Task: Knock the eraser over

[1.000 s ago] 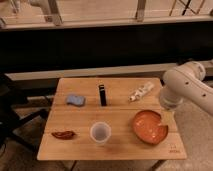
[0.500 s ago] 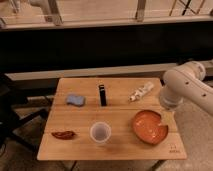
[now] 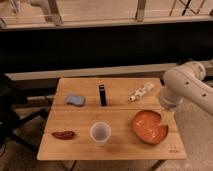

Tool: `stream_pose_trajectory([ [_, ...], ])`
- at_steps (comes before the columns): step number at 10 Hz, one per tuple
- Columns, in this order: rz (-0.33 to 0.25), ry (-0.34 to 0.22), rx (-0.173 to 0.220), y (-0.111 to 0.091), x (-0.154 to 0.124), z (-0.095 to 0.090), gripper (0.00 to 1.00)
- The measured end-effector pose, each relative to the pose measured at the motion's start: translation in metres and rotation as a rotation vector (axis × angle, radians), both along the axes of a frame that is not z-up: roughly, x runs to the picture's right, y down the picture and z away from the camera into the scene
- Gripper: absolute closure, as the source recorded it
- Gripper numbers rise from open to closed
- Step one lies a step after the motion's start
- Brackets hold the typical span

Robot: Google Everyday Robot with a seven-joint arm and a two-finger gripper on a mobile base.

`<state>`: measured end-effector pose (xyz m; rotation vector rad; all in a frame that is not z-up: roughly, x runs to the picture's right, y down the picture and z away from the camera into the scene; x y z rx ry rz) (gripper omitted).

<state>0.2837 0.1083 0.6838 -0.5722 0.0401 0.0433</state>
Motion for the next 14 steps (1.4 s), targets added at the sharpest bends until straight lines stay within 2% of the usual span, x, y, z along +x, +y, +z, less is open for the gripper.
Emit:
stream_pose_trajectory([
  [12, -0.001, 0.001, 0.001, 0.0, 0.0, 0.0, 0.2],
  [14, -0.029, -0.001, 0.019, -0.014, -0.012, 0.012, 0.2],
])
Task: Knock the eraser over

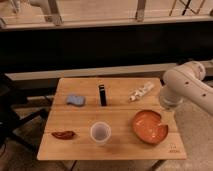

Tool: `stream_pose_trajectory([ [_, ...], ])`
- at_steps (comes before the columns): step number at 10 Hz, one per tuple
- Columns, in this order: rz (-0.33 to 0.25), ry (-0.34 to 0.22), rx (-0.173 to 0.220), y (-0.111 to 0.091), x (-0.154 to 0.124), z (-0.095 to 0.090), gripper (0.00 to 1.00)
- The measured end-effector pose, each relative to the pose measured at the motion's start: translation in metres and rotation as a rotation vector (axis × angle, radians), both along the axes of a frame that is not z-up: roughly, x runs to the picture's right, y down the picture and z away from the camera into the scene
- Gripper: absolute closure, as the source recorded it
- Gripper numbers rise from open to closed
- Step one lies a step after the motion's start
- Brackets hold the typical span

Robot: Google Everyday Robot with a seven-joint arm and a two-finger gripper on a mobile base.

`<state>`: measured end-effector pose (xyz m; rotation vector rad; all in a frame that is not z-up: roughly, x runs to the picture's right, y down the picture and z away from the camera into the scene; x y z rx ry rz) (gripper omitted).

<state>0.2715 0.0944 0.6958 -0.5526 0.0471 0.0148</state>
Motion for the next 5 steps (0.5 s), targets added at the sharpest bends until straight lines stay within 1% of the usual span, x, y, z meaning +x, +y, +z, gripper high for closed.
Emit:
stream_pose_trajectory([
  [1, -0.013, -0.003, 0.01, -0.0097, -0.0077, 0.008, 0.2],
  [2, -0.022, -0.004, 0.016, -0.0146, -0.0122, 0.0118, 0.2],
  [3, -0.03, -0.004, 0.021, -0.0166, -0.0168, 0.014, 0.2],
  [5, -0.037, 0.0, 0.028, -0.0174, -0.0155, 0.0142, 0.2],
])
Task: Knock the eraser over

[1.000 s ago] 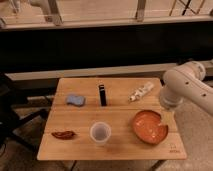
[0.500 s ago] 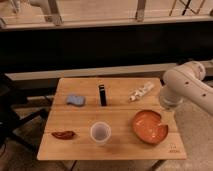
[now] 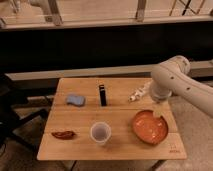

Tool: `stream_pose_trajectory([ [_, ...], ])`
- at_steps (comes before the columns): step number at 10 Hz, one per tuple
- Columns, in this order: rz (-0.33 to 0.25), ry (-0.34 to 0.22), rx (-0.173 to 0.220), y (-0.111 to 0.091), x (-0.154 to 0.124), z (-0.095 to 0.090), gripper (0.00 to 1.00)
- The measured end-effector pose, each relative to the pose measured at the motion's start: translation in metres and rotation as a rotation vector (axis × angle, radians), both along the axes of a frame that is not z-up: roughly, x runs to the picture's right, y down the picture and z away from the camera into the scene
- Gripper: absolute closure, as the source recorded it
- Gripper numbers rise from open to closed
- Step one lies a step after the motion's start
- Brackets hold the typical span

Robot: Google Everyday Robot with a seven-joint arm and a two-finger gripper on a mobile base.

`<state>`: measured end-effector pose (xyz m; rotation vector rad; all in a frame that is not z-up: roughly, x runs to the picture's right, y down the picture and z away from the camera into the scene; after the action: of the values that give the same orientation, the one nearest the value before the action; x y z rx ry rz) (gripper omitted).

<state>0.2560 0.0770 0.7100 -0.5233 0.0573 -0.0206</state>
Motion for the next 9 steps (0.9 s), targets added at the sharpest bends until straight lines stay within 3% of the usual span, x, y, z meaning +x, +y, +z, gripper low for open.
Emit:
stream_pose_trajectory([
  [3, -0.025, -0.012, 0.008, -0.004, -0.025, 0.008, 0.2],
  [5, -0.052, -0.025, 0.023, -0.017, -0.051, 0.021, 0.2],
  [9, -0.08, -0.042, 0.025, -0.019, -0.06, 0.03, 0.2],
])
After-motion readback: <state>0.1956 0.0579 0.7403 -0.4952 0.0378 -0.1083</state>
